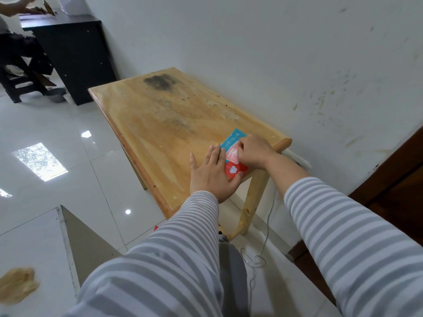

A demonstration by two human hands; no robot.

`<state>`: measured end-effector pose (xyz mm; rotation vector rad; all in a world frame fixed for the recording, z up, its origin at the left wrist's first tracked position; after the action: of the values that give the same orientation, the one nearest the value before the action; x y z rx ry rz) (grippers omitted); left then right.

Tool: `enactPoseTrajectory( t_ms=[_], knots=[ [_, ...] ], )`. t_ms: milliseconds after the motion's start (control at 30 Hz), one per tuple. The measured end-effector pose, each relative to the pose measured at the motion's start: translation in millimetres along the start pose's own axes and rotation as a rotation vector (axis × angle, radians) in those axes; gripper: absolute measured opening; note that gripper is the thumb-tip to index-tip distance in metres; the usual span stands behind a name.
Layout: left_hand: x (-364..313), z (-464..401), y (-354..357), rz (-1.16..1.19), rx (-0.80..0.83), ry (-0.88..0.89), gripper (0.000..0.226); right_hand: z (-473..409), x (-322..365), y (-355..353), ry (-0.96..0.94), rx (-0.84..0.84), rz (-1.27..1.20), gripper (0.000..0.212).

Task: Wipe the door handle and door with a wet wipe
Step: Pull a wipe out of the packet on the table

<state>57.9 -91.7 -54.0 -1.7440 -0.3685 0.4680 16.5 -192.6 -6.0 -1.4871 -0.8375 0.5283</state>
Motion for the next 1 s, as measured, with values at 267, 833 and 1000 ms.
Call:
enactPoseTrajectory(
  t_ms=[267,833,1000],
  knots=[
    [0.8,-0.3,1.5,-0.004,-0.008,-0.001,0.086,-0.8,-8.5,-0.3,0.07,-0.04,-0.282,0.018],
    [0.5,-0.7,0.7,-0.005,-0.013,0.0,0.086,0.1,-0.9,1.1,0.077,-0.034,-0.175,0.03],
    [0.2,0.1,0.3,-0.023,-0.017,0.006,0.086,0.2,-21.4,5.3,0.243,-0.019,-0.483,0.022]
  ],
)
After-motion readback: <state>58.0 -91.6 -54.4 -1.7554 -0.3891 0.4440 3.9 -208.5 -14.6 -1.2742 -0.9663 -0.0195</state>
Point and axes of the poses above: each hand's wrist, its own z-axis away from the middle knuckle, its own y-axis out of the palm, x = y × z, the point moved 9 cm from there along -z, towards the middle knuckle, and after that the axes turned 6 degrees about -x, right-handed, at the moved point
